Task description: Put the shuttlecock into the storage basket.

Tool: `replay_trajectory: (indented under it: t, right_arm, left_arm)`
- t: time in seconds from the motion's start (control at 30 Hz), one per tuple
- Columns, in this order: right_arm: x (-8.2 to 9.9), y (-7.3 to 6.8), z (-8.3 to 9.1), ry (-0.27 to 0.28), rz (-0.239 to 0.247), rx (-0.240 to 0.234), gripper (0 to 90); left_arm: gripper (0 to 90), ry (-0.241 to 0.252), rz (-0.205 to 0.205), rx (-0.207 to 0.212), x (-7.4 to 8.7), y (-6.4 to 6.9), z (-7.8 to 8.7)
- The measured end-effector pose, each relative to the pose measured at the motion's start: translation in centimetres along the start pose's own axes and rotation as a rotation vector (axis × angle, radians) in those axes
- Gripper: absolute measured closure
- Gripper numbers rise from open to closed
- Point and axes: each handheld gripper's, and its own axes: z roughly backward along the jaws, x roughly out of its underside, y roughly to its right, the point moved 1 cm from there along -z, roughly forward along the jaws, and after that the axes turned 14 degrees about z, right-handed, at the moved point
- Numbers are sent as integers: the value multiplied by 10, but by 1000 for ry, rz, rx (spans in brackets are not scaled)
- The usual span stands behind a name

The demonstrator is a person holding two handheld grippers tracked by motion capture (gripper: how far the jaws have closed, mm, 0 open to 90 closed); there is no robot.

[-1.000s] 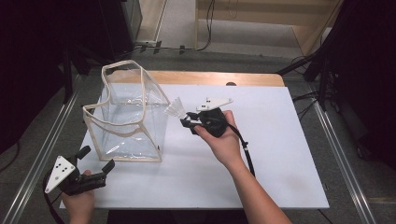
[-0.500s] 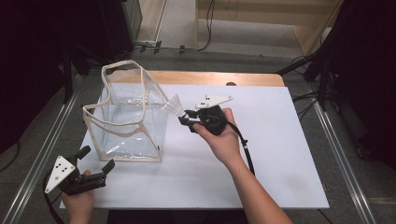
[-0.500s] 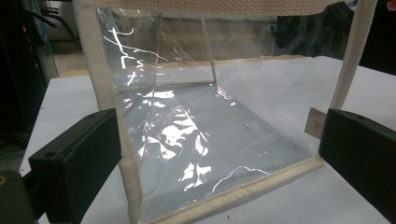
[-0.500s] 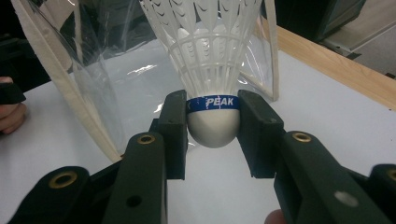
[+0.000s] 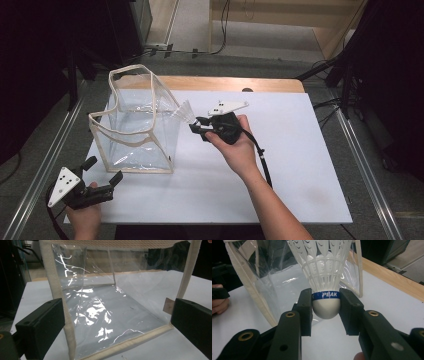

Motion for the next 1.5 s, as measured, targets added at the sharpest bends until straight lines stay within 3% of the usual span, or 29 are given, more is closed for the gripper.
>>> replay_trajectory:
  t: [1.5]
  right_arm:
    - [-31,-9,1,59,21,-24,628]
  left_arm:
    - [0,5,7,4,0,0,0]
